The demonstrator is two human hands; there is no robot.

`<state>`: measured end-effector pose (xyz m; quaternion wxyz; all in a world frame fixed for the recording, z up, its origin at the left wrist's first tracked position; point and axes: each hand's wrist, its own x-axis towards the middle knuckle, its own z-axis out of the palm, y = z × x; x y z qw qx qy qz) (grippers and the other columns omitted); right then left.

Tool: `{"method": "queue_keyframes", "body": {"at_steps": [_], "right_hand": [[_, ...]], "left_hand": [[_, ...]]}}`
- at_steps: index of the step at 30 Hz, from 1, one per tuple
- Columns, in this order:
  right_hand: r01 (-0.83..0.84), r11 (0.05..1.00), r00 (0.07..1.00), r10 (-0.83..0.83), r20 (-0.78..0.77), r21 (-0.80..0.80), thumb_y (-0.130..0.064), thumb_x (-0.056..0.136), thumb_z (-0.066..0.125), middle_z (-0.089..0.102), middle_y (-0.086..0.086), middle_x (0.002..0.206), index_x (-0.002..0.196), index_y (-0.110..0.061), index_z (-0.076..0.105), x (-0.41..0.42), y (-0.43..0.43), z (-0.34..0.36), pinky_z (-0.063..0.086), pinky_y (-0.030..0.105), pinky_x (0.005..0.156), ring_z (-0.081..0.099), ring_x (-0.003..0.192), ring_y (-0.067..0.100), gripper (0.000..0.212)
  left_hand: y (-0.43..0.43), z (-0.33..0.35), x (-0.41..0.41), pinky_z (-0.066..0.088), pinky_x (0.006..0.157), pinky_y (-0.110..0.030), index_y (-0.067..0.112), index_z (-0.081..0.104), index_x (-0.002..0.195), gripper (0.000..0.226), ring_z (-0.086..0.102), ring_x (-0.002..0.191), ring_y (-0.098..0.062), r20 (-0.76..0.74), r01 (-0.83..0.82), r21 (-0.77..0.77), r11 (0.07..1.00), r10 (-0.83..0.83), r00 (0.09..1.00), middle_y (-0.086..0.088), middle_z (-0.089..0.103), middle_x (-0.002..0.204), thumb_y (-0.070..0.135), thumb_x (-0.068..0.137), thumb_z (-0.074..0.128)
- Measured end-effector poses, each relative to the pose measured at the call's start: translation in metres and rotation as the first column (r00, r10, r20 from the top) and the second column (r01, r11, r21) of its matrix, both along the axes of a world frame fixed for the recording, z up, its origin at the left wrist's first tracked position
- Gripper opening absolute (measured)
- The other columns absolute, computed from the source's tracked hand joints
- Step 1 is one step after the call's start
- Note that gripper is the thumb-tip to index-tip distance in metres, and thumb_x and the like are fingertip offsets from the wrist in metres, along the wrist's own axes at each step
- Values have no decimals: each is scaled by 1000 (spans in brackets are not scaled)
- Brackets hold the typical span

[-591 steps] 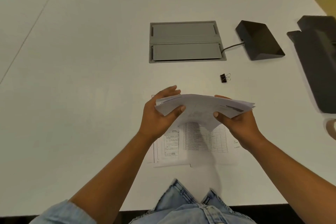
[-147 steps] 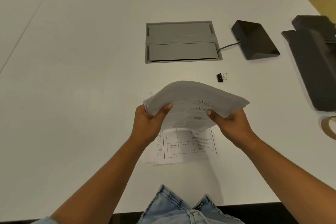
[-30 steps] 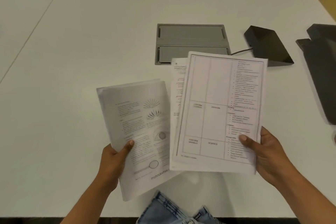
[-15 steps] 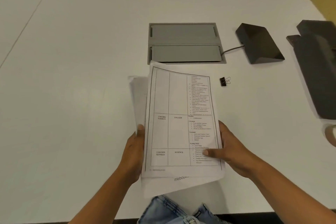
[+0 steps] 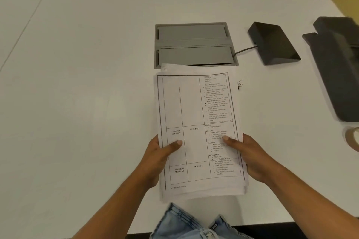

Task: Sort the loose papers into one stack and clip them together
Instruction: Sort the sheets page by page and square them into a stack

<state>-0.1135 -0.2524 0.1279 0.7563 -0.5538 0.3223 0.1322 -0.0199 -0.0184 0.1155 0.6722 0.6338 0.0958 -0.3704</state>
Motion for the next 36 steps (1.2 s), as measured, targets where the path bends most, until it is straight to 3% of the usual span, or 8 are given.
{"method": "queue_keyframes", "body": {"at_steps": [12, 14, 16, 19, 22, 26, 33, 36], "right_hand": [[20, 976, 999, -12, 39, -216, -23, 93, 57, 75, 4, 111, 120, -15, 65, -21, -16, -29, 57, 40, 90, 72, 103, 23, 29], [36, 973, 999, -27, 41, -230, -34, 86, 65, 76, 5, 109, 118, -16, 66, -29, -21, -33, 58, 41, 87, 72, 102, 25, 37], [54, 963, 998, -44, 46, -263, -55, 69, 78, 76, 5, 108, 117, -16, 67, -38, -25, -37, 59, 40, 84, 73, 100, 25, 63], [103, 953, 994, -87, 67, -284, -54, 64, 79, 76, 5, 107, 117, -16, 66, -52, -35, -41, 59, 37, 81, 73, 99, 25, 66], [154, 954, 988, -146, 50, -257, -33, 79, 71, 75, 9, 111, 119, -16, 64, -63, -44, -42, 58, 42, 83, 71, 102, 28, 44], [196, 935, 980, -198, 23, -295, -60, 50, 85, 77, 2, 105, 117, -17, 64, -69, -50, -36, 61, 37, 76, 74, 93, 21, 82], [265, 916, 963, -269, 29, -302, -70, 30, 86, 78, -2, 101, 113, -21, 65, -75, -54, -34, 61, 34, 72, 75, 90, 20, 99], [275, 912, 959, -282, 20, -304, -73, 23, 84, 78, -6, 97, 108, -25, 65, -79, -57, -36, 60, 32, 70, 75, 86, 15, 99]], "left_hand": [[-8, -42, 8, 52, 92, -30, 26, 62, 118, 38, 64, 112, -16, 135, 47, 281, 958, -88, 987, 8, 67, 118, 54, 93, 54], [-2, -67, 10, 47, 100, -37, 17, 53, 132, 65, 56, 124, -24, 185, 33, 584, 811, -172, 967, -1, 58, 133, 64, 87, 56], [5, -85, 8, 43, 101, -43, 8, 39, 142, 89, 45, 132, -29, 132, 49, 883, 467, -348, 928, -11, 42, 146, 68, 80, 60], [6, -94, 5, 43, 96, -40, 5, 36, 135, 100, 43, 126, -29, 65, 38, 975, 221, -443, 894, -13, 39, 139, 72, 69, 68], [2, -96, 10, 50, 87, -39, 4, 40, 125, 97, 53, 113, -30, 123, -3, 932, 363, -308, 943, -15, 41, 129, 59, 59, 85], [7, -99, 21, 53, 73, -38, 4, 39, 117, 85, 63, 102, -35, 123, -41, 808, 588, -100, 987, -16, 53, 120, 34, 59, 94], [32, -108, 31, 53, 95, -48, 6, 65, 117, 32, 65, 109, -35, 191, -81, 718, 691, -84, 978, -13, 69, 119, 29, 95, 58], [43, -82, 28, 56, 88, -45, 21, 67, 83, 19, 69, 95, -32, 285, -232, 530, 816, 86, 955, -1, 71, 90, 17, 99, 56]]}}
